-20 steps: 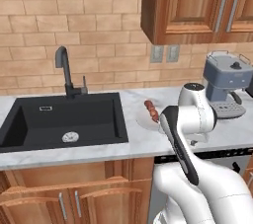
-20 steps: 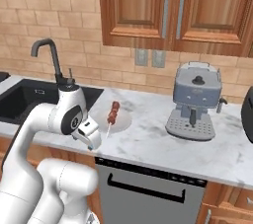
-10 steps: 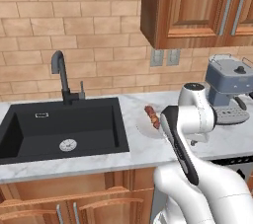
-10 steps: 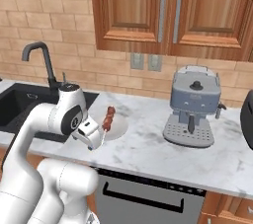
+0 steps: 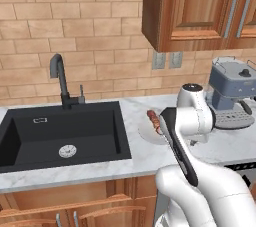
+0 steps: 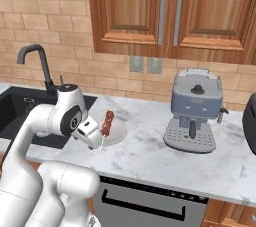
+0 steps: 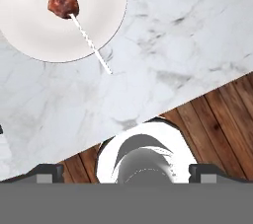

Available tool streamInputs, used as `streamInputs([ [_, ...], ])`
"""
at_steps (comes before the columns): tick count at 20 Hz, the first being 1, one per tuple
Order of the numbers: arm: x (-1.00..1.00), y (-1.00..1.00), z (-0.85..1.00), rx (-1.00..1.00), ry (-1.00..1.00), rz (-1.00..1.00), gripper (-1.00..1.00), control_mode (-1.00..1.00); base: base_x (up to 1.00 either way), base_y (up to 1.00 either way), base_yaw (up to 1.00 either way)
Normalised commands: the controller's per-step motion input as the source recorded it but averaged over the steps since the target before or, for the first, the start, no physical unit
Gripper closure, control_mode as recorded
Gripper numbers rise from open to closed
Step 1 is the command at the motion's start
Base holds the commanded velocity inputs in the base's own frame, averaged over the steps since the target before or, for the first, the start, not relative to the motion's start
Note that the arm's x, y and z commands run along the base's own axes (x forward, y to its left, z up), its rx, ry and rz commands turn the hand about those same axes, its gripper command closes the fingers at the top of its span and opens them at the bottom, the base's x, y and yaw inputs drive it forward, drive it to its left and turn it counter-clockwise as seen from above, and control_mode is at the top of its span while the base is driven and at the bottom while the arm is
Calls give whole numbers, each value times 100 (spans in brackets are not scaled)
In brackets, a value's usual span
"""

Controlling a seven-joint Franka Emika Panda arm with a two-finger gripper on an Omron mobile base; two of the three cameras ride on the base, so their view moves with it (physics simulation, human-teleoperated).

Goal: Place the cold items (lime and squash) from the fridge in one tupperware on the dining counter. Place the warm items (hot dog and kebab skewer) in the stove area in another tupperware.

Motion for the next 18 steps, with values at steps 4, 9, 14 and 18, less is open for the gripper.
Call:
streamInputs([
  [4,56,20,17,-22,4,11,-100,-100,0,0,0],
  [9,62,11,9,-23,3,16,-100,-100,0,0,0],
  [14,62,0,1,-7,23,20,-100,-100,0,0,0],
  [18,62,0,0,0,14,12,-100,-100,0,0,0],
])
